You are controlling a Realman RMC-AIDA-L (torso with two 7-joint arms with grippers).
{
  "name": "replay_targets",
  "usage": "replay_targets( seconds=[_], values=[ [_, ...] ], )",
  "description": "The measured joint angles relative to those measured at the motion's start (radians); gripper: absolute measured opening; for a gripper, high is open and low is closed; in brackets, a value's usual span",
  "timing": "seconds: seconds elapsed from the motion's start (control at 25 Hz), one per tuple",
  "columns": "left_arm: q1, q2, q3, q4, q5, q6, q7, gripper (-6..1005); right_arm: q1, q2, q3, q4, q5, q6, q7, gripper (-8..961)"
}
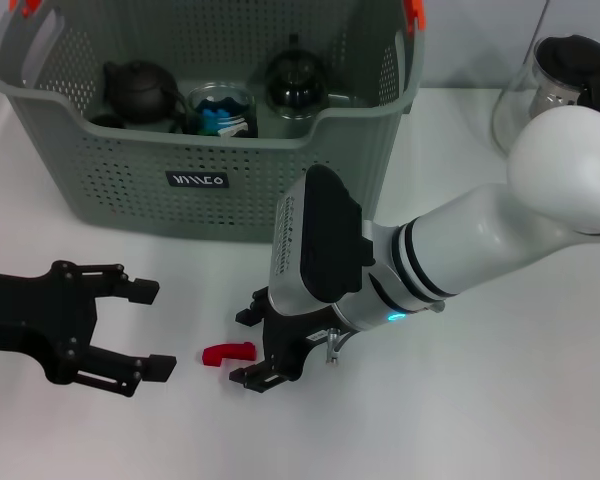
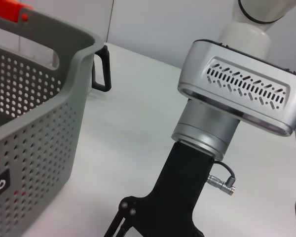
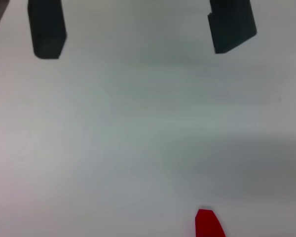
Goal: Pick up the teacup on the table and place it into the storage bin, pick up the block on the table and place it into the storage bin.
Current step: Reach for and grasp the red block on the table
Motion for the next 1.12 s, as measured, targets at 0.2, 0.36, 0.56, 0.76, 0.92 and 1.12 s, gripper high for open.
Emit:
replay_targets(
  seconds=[0.2, 0.36, 0.56, 0.76, 0.92, 1.12],
  values=[
    [-0.001, -0.002, 0.000, 0.000, 0.002, -0.002, 0.000, 952, 0.000, 0.000, -0.009, 0.007, 0.014, 0.012, 0.000, 693],
    [-0.001, -0.002, 0.000, -0.003, 0.003, -0.004, 0.000, 952, -0.001, 0.000, -0.018, 0.017, 0.028, 0.023, 0.000, 617],
    [0.000, -0.002, 0.000, -0.003, 0.004, -0.004, 0.000, 952, -0.001, 0.000, -0.046, 0.021, 0.058, 0.037, 0.000, 509],
    [0.002, -0.002, 0.000, -0.003, 0.004, -0.006, 0.001, 952, -0.001, 0.000, -0.052, 0.021, 0.064, 0.041, 0.000, 416],
    [0.004, -0.002, 0.000, -0.009, 0.004, -0.007, 0.001, 952, -0.001, 0.000, -0.052, 0.022, 0.064, 0.042, 0.000, 382],
    [0.004, -0.002, -0.001, -0.014, 0.004, -0.009, 0.001, 952, -0.002, 0.000, -0.054, 0.023, 0.064, 0.051, 0.003, 351]
  ],
)
